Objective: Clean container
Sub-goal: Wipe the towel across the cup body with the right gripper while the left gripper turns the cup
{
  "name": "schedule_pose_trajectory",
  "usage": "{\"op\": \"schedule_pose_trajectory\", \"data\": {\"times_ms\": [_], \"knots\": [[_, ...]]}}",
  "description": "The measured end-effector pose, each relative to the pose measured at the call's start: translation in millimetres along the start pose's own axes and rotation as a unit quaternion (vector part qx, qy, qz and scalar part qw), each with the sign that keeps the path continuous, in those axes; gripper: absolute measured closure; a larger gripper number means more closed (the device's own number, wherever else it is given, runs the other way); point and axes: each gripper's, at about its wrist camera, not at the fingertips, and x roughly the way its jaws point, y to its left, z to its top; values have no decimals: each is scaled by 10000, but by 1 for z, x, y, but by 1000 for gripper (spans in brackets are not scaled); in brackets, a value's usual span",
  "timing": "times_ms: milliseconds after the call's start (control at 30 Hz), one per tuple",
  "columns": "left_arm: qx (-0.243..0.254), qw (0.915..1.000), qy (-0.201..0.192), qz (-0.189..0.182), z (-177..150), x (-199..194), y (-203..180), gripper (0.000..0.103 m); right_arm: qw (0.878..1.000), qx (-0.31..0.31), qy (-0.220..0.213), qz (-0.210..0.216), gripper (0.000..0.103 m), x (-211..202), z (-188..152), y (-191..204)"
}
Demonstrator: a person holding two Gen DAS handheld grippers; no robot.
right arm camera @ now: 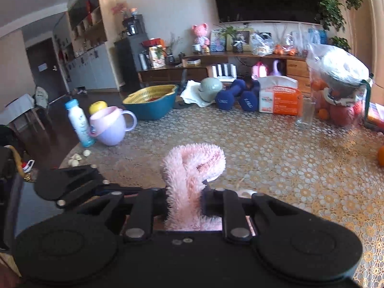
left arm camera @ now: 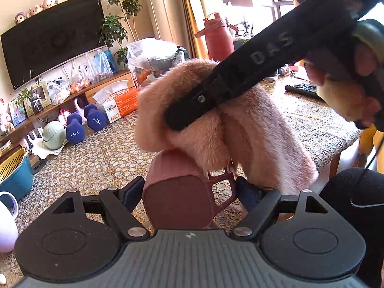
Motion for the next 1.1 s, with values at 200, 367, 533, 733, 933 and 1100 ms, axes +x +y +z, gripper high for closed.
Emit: {"op": "schedule_pose_trajectory", "data": {"times_ms": [200, 367, 533, 733, 933, 1100], "knots": [[41, 10000, 70, 8, -1, 3, 0, 21, 9968, -601, 313, 423, 85, 17, 2, 37], [-138, 9998, 91, -63, -3, 1, 7, 21, 9976, -498, 414, 256, 84, 37, 3, 25], [-339, 9993, 130, -96, -7, -1, 10, 20, 9990, -122, 430, -17, 84, 48, 1, -3], [-1048, 9929, 279, -496, -21, -8, 26, 21, 9991, 182, 345, -168, 84, 45, -6, -20], [-2190, 9712, 271, -900, -25, -9, 52, 21, 9982, 446, 255, -303, 84, 38, -13, -30], [-2644, 9567, 442, -1133, -17, -1, 55, 21, 9983, 286, 188, -479, 84, 33, -18, -22]]}}
